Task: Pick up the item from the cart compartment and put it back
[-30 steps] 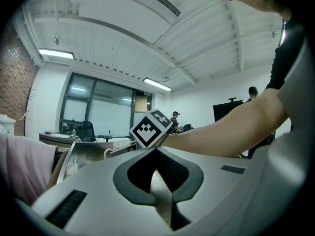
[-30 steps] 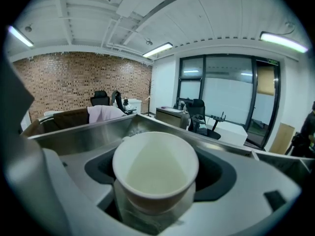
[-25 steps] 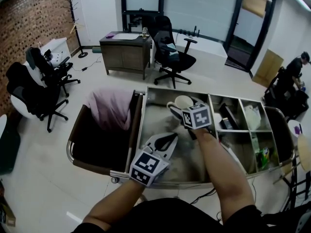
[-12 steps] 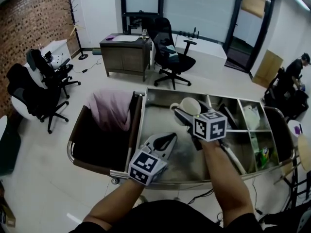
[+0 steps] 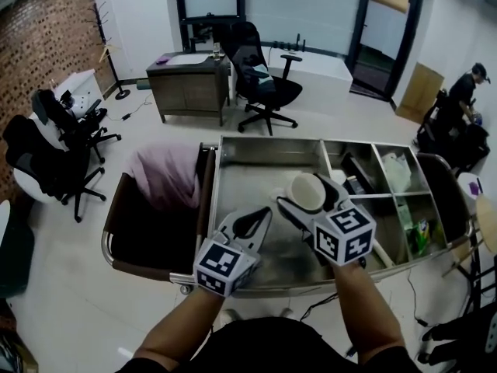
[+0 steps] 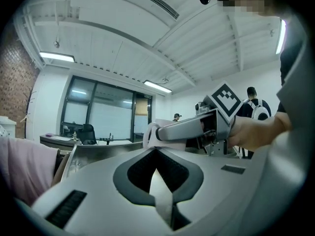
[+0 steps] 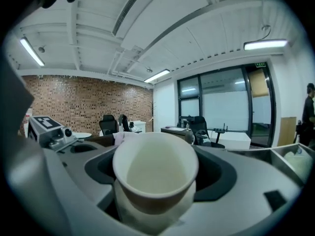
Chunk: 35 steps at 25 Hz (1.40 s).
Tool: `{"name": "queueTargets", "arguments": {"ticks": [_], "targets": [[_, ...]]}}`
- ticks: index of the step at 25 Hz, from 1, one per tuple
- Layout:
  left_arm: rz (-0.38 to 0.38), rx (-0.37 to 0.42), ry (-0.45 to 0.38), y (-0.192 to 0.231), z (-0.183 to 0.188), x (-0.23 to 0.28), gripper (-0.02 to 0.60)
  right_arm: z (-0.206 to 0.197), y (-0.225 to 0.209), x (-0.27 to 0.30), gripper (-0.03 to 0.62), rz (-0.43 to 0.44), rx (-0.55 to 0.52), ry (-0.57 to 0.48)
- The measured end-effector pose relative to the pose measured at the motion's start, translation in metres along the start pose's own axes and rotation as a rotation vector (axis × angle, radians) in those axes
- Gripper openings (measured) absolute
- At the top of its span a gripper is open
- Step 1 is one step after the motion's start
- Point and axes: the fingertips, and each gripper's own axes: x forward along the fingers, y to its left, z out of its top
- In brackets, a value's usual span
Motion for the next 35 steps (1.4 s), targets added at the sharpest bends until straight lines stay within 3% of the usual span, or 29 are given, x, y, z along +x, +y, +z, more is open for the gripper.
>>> {"name": "queueTargets", "arguments": {"ticks": [12, 28, 35], "targets": [[0.002, 0.013, -0.007, -0.003, 0.002, -0.001, 0.000, -0.045, 0.004, -0.025, 0.456, -0.041, 0.043, 0.037], [0.022, 0.060, 0.017, -0.004, 0.000, -0.001, 0.000, -0.048, 0.007, -0.027, 0.456, -0.024, 0.084, 0.020], [0.026, 0.020, 0.011, 0.000, -0.001, -0.001, 0.000, -0.049, 0.006, -0.027, 0.456, -0.023, 0.100, 0.020]]}}
